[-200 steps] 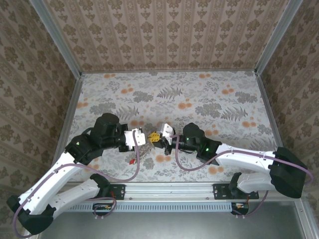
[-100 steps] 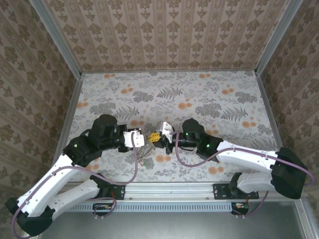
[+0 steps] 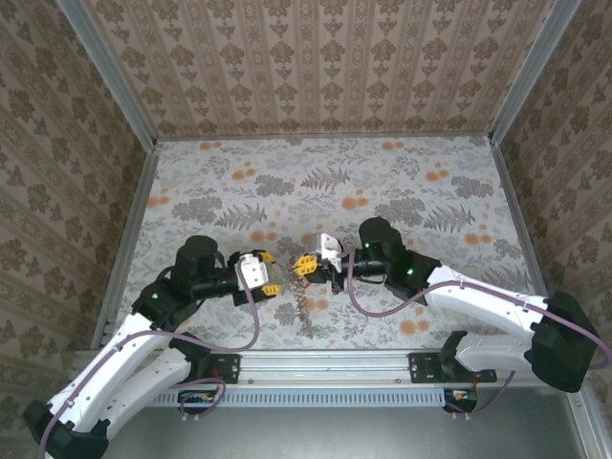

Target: Put the keys on the keyring

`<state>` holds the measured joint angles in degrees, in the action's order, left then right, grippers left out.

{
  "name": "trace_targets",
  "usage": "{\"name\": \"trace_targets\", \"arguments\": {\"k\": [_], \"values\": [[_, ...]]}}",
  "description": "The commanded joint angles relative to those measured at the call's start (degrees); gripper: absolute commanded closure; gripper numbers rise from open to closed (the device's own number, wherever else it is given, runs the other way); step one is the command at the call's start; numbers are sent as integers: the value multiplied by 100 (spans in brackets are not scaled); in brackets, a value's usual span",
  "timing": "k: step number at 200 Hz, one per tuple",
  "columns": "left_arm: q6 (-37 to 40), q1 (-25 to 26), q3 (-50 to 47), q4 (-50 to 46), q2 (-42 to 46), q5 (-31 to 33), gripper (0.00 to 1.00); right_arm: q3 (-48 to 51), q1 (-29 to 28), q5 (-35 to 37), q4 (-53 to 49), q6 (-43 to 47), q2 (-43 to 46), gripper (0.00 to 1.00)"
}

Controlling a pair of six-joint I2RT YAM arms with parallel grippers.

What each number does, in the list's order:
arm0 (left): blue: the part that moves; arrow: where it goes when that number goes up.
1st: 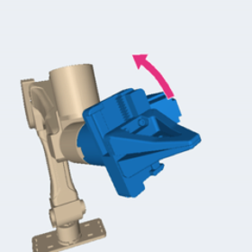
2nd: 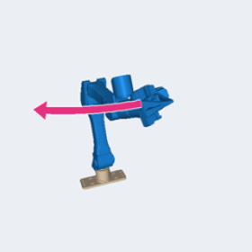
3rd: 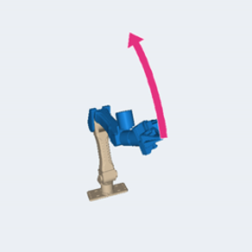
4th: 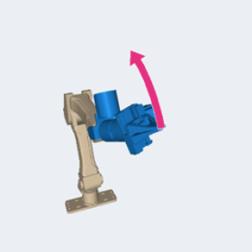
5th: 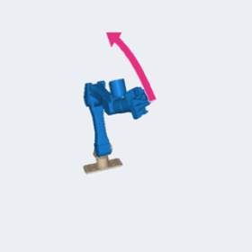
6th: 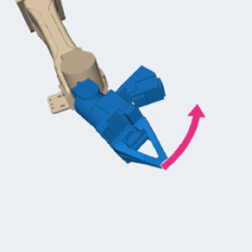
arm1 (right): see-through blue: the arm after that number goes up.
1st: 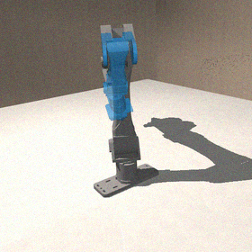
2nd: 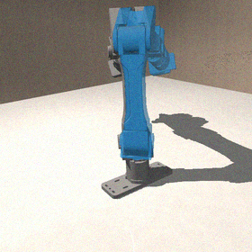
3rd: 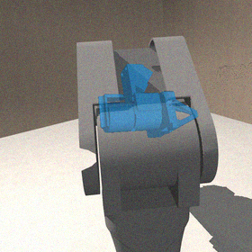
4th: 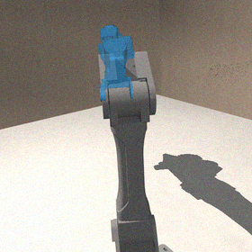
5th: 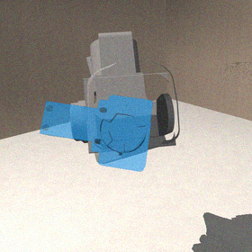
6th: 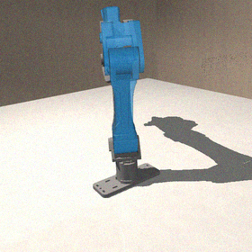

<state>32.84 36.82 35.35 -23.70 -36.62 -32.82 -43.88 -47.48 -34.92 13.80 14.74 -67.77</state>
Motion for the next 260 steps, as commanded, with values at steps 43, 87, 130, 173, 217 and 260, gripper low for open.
{"name": "trace_targets", "arguments": {"k": [43,87,130,173,217,260], "values": [[-1643,74,-834,2572,-205,-1003,39,-340,246,-659,-223,488,256,100],[-1853,378,-920,3096,-525,-743,39,-429,248,-667,-228,477,194,100],[-1876,519,-1013,3196,-600,-833,53,-427,244,-644,-228,442,211,100],[-1895,522,-1065,3188,-557,-919,65,-409,249,-604,-254,453,238,100],[-1933,520,-1065,3213,-599,-916,63,-410,256,-628,-244,477,243,100],[-1991,519,-1149,3248,-669,-997,51,-392,258,-656,-290,559,290,100]]}}
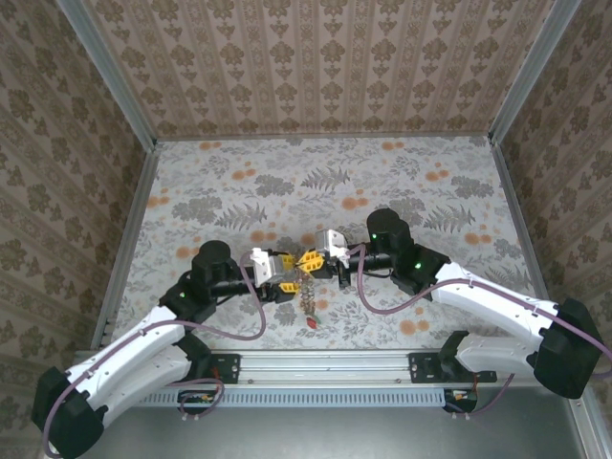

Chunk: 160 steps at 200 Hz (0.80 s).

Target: Put the keys on the keyring

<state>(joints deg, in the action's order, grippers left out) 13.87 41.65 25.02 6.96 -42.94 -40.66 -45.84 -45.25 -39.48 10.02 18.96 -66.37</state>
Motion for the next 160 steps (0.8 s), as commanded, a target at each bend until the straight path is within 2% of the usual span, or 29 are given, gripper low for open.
{"name": "trace_targets", "arguments": {"k": [1,42,82,141,160], "values": [[-99,36,-113,186,-39,-222,51,-196,35,-195,88,136,150,100],[-82,38,-68,264,-98,-368,63,-205,36,-247,75,134,160,100],[113,41,55,-81,-110,-491,86,-201,42,-212,51,143,164,100],[410,-91,177,-710,175,-239,89,-160,56,-147,-115,221,264,100],[516,-156,311,-951,180,-223,95,-196,69,-89,-328,326,273,100]]}}
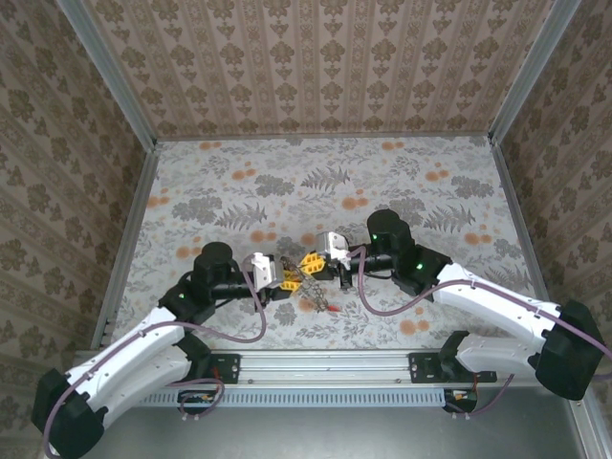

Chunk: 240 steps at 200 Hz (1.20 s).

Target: Put the keys on the keyring

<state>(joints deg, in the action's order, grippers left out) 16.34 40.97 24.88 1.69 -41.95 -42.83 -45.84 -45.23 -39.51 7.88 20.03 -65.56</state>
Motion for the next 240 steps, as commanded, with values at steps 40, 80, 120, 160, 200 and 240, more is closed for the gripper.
{"name": "trace_targets", "arguments": {"k": [40,80,120,160,200,240], "values": [[698,-138,797,-1269,0,277,100,-299,66,130,-745,666,192,100],[1927,-142,2024,-3248,-534,558,100,-563,-77,540,-1786,1460,64,100],[3296,-133,3572,-5199,-1428,1107,100,-520,-113,770,-1767,1459,-77,100],[5096,-55,5369,-7435,-2522,3221,100,-2,-86,1228,-1120,1099,-98,81],[6048,244,6393,-8092,-3513,5583,100,668,177,1295,-278,389,384,58],[6724,245,7052,-7656,-3892,6457,100,1186,906,1670,-82,-182,1321,49]]}}
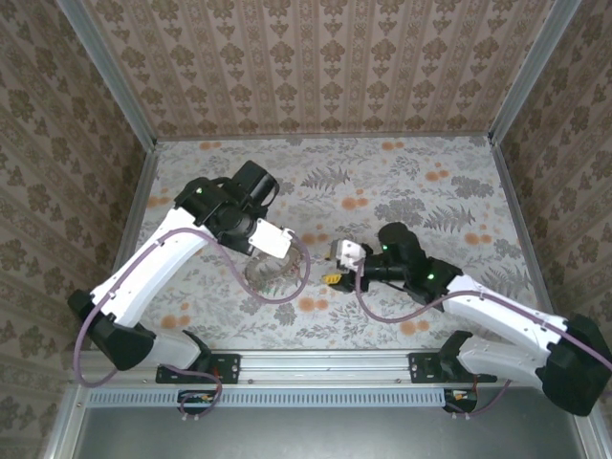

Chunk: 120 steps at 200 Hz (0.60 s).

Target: Put the keys on the keyring

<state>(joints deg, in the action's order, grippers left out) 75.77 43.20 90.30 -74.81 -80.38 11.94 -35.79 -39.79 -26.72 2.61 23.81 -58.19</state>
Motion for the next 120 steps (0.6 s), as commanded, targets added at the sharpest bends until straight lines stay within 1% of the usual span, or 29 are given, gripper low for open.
{"name": "trace_targets", "arguments": {"k": [1,15,25,37,38,41,44,56,77,103,120], "values": [[790,22,521,11,-53,983,100,192,373,420,452,-574,605,48],[1036,28,653,178,-153,1090,100,375,550,1075,550,-793,937,40],[1219,17,635,326,-237,1376,100,503,631,1544,595,-866,1154,32],[1414,-23,551,592,-346,1846,100,629,699,2014,640,-899,1385,16],[1432,-27,541,622,-351,1886,100,636,704,2044,642,-902,1418,14],[1483,-43,527,694,-377,1987,100,667,715,2140,656,-902,1481,4],[1543,-54,500,772,-393,2082,100,702,725,2215,668,-904,1538,1],[1802,-118,439,1127,-401,2323,100,828,745,2511,720,-925,1779,0],[2357,-263,412,1703,-385,2491,100,1099,787,2891,819,-1058,2100,0],[2953,-373,500,2216,-553,2985,100,1515,856,3307,1216,-1449,2270,0],[3309,-386,450,2524,-564,3010,100,1658,918,3625,1333,-1639,2303,0]]}}
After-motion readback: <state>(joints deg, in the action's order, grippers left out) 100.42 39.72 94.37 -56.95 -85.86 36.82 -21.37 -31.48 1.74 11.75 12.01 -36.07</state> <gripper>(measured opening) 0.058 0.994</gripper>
